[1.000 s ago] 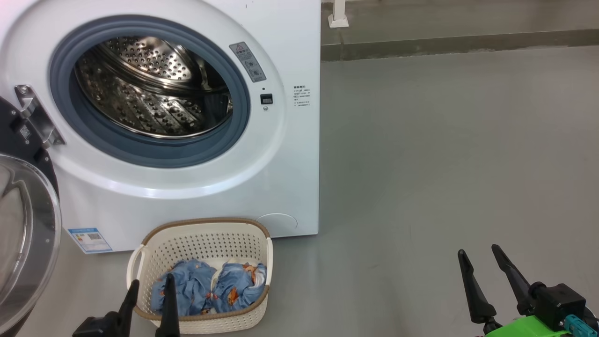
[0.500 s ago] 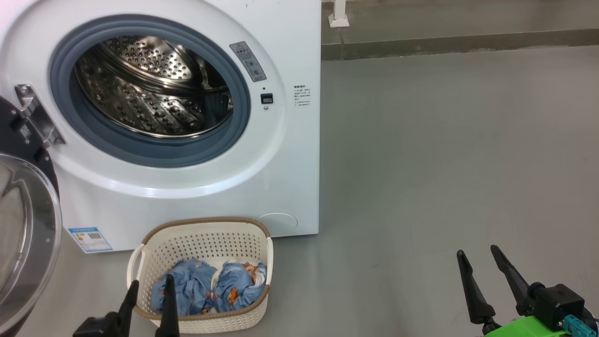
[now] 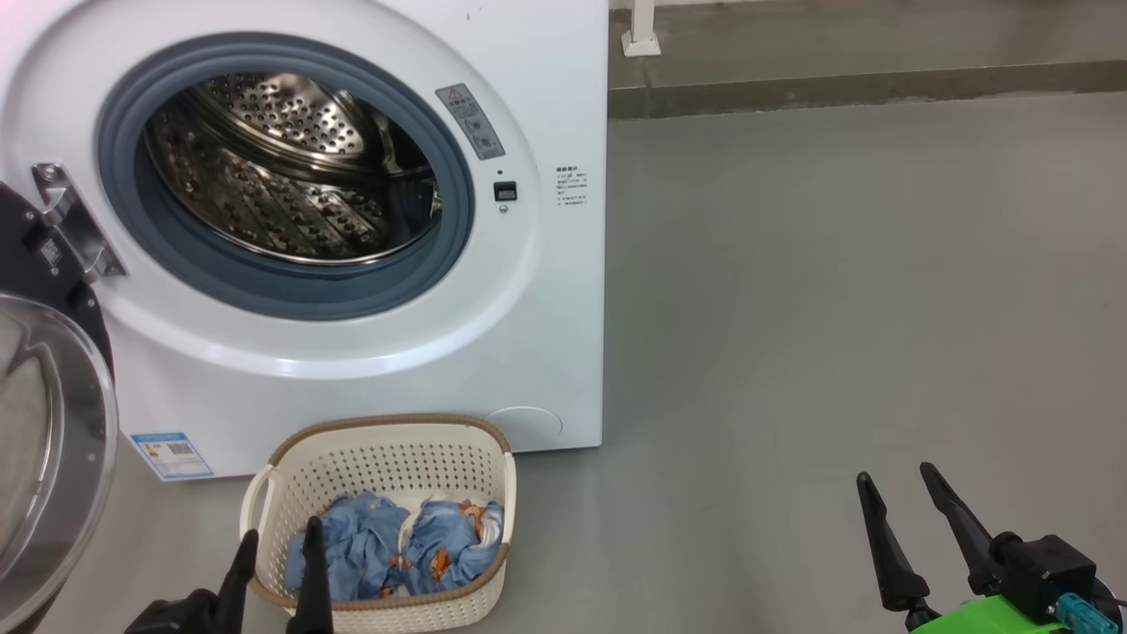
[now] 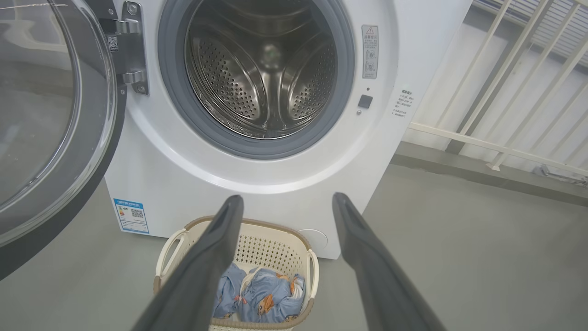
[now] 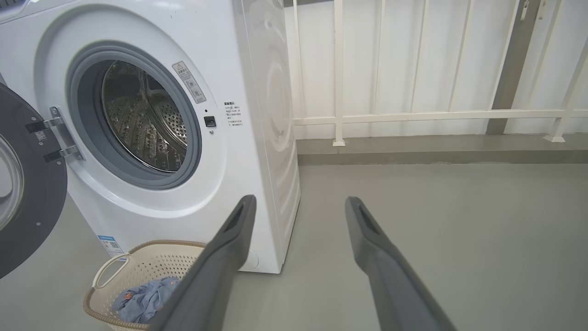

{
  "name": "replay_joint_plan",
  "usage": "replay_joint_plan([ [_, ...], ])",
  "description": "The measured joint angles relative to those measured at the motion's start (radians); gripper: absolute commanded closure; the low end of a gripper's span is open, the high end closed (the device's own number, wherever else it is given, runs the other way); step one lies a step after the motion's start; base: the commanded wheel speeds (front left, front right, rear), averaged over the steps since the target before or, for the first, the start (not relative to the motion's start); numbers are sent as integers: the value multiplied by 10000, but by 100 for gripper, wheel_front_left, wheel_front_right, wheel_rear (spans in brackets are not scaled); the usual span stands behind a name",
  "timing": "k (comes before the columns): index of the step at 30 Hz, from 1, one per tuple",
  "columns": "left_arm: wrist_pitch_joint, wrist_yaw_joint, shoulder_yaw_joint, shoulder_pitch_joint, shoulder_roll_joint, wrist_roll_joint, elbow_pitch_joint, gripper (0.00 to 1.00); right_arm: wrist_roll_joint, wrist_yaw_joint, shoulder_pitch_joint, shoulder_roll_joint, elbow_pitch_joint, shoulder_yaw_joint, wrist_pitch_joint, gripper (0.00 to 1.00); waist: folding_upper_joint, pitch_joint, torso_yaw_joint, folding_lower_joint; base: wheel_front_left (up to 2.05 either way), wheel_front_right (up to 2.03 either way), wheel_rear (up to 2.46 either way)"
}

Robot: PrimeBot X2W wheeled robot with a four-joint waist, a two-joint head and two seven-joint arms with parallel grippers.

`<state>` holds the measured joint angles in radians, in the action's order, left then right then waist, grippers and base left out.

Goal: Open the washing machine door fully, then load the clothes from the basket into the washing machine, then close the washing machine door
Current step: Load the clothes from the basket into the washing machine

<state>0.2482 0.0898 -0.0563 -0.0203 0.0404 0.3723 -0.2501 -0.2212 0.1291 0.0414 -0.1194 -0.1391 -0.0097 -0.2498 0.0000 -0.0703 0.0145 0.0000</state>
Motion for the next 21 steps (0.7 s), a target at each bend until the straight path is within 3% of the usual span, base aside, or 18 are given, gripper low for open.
replay_joint_plan([
  [12,2,-92,130,3,0,-454,63,0,0,0,9,-10,-21,44,0,0,0,25,108,0,144,-148,3],
  [21,31,-90,102,3,0,-520,50,0,-2,0,9,-12,-35,69,0,0,0,66,177,0,42,-42,0],
])
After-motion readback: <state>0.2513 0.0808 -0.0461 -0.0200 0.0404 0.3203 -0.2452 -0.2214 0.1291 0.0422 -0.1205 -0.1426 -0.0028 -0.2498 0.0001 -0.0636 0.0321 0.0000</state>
